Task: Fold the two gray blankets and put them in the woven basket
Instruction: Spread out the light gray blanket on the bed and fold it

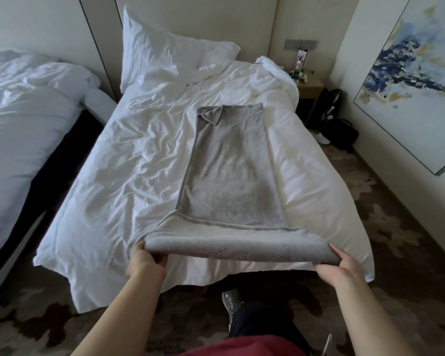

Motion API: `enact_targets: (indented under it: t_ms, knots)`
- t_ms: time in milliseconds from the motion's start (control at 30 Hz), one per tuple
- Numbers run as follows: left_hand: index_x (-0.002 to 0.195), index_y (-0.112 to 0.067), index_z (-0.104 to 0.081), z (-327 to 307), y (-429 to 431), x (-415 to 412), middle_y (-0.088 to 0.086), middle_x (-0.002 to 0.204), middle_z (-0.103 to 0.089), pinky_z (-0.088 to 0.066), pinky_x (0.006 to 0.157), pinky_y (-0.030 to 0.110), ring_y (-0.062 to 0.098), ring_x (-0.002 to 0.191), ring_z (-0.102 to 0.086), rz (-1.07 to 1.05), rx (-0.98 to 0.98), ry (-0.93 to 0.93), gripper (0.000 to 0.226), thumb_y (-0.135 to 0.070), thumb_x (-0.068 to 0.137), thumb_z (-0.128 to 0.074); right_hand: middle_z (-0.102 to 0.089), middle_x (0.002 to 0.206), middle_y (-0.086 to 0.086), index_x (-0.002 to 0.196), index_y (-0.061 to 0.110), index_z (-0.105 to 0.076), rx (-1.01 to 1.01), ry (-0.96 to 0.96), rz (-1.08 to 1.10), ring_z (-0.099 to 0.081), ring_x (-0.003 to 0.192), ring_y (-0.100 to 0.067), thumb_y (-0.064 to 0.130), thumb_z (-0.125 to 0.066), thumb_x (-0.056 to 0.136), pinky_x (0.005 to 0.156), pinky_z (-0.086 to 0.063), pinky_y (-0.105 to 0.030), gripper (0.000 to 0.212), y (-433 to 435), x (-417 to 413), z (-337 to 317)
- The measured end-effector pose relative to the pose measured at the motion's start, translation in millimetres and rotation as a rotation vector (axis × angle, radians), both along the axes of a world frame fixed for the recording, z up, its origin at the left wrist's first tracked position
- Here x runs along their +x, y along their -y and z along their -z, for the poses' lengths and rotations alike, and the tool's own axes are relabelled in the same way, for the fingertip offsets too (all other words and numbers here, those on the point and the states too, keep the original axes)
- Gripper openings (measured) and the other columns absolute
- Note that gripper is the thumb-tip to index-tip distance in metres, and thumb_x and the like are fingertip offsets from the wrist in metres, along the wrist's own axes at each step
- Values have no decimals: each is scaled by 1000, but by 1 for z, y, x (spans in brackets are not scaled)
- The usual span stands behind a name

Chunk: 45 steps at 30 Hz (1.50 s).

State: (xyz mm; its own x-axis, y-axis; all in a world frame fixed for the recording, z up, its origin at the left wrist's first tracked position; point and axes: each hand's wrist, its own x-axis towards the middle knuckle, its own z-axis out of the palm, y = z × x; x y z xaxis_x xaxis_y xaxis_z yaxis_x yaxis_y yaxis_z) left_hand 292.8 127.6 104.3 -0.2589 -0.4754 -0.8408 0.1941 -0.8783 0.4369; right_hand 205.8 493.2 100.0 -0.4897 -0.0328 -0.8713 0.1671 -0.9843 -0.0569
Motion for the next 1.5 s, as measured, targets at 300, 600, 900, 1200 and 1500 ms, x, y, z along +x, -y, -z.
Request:
enact_targets:
  t_ms: [300, 600, 900, 1200, 1500]
  knots:
    - [95, -13, -56, -4, 21, -125, 5, 91, -57, -53, 59, 29, 18, 81, -57, 115, -118, -86, 8, -18, 90, -59, -50, 103, -16, 87, 7, -53, 259, -49, -132, -50, 109, -32, 13, -54, 92, 106, -38, -38, 9, 34, -123, -16]
    - [77, -22, -56, 93, 44, -263, -3, 67, -46, -36, 44, 20, 9, 51, -46, 754, -388, 181, 17, -21, 93, -53, -46, 108, -13, 140, 5, -37, 524, 35, -590, -53, 96, -22, 29, -55, 95, 99, -43, -36, 54, 78, -264, 104]
    - [131, -12, -50, 191, 53, -197, 17, 122, -60, -53, 87, 45, 35, 105, -61, 712, -244, 906, 69, -36, 73, -78, -54, 124, -6, 135, 11, -49, 613, 487, -749, -54, 112, -24, 30, -61, 90, 90, -45, -32, 49, 73, -200, 209]
    - [109, -8, -62, 167, 24, -217, 9, 106, -67, -51, 85, 39, 26, 99, -62, 234, 311, 248, 34, -26, 82, -69, -68, 110, -16, 109, 14, -65, 208, 302, -450, -60, 102, -35, 34, -61, 89, 80, -48, -51, 29, 87, -207, 191]
    - [89, -5, -58, 6, 70, -370, 14, 85, -61, -55, 56, 39, 25, 77, -60, 260, 66, -6, 9, -13, 85, -59, -72, 75, -9, 90, 19, -60, 312, -1, -361, -60, 83, -25, 18, -63, 73, 76, -50, -41, 17, 128, -373, 13]
